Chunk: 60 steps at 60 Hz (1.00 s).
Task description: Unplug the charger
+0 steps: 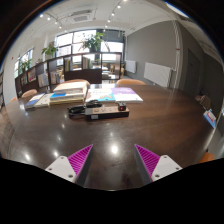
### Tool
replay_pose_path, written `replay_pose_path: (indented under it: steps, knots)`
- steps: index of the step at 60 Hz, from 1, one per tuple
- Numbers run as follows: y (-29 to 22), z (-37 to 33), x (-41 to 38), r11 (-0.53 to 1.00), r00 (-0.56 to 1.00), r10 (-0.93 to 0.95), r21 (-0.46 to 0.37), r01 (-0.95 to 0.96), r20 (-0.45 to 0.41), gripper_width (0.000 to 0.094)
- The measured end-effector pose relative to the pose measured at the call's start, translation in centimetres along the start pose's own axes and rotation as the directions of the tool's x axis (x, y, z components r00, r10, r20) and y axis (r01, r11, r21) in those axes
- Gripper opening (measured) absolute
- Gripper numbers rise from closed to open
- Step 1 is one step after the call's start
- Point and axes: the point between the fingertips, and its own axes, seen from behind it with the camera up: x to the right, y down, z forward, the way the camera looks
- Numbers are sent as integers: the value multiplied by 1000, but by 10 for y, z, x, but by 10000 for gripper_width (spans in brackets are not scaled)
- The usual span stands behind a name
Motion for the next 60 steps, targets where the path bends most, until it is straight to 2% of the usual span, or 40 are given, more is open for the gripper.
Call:
replay_pose_path:
  steps: [10, 23, 28, 32, 33, 35, 45, 49, 55, 57, 58, 60]
  knots:
    - [-46, 113, 27, 999, 999, -34, 8, 34, 37, 804]
    - [-106, 212, 46, 997, 994, -74, 42, 71, 82, 646]
    - [-116, 243, 40, 997, 993, -70, 36, 67, 99, 549]
    - [-122, 255, 38, 996, 991, -76, 48, 71, 112, 418]
    - [-123, 257, 39, 996, 991, -83, 50, 78, 107, 322]
    - [-125, 259, 40, 993, 989, -105, 54, 100, 99, 269]
    - [-125, 262, 38, 998, 991, -51, 49, 45, 125, 160]
    - [-125, 262, 38, 999, 991, -47, 27, 44, 127, 130]
    - [-130, 257, 38, 993, 985, -26, -113, 46, 173, 105]
    - [-181, 246, 43, 999, 981, 32, -14, -30, 192, 103]
    - [-212, 231, 52, 995, 981, 34, 81, -50, 191, 103]
    - [-271, 198, 74, 978, 988, -17, 210, -16, 154, 101]
